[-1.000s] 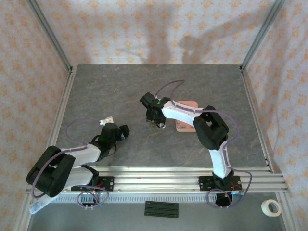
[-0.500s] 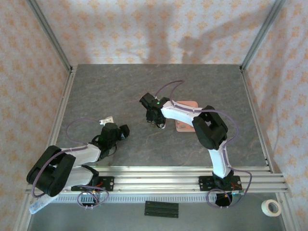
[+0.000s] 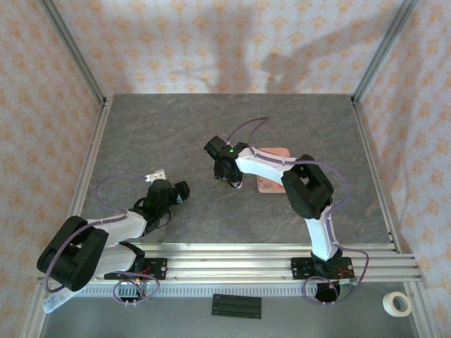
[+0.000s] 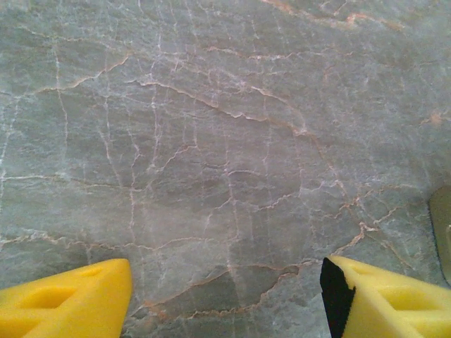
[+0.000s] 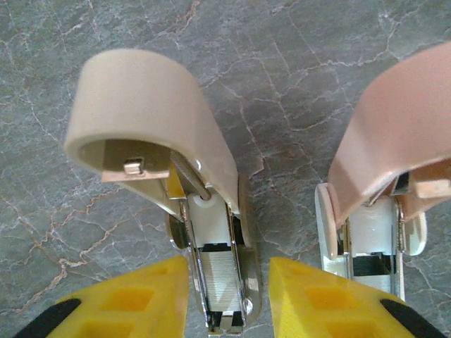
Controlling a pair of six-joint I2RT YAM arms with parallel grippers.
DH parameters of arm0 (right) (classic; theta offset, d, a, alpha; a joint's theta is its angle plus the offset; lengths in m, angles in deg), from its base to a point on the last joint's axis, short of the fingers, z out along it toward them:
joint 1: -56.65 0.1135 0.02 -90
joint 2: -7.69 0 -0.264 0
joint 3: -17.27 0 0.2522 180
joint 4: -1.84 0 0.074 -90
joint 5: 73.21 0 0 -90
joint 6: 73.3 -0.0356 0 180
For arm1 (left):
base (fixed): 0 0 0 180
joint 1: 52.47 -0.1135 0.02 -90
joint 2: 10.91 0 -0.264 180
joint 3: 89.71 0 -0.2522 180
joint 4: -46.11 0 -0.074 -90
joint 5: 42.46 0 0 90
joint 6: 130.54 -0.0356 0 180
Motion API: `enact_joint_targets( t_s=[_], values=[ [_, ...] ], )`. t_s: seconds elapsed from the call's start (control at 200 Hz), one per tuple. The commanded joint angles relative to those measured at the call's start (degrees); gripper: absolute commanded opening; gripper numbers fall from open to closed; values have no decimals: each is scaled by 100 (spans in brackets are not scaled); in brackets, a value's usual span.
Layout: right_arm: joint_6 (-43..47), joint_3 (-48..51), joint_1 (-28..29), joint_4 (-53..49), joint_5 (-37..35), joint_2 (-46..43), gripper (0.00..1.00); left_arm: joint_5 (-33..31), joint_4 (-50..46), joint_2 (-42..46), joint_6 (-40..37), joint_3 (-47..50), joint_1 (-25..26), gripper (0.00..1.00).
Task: Load the staples into the stapler
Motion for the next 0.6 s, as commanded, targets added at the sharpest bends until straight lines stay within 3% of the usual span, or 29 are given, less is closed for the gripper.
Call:
enact_joint_targets(
  t_s=[0.0,0.596],
  values=[
    [6,-72,43,-67,-236,-238,35,-128,-134,157,-43,-50,-45,72],
    [-125,946,42,770,-554,-1357,35,317,-660,647,-435,-398,-47,74]
  ],
)
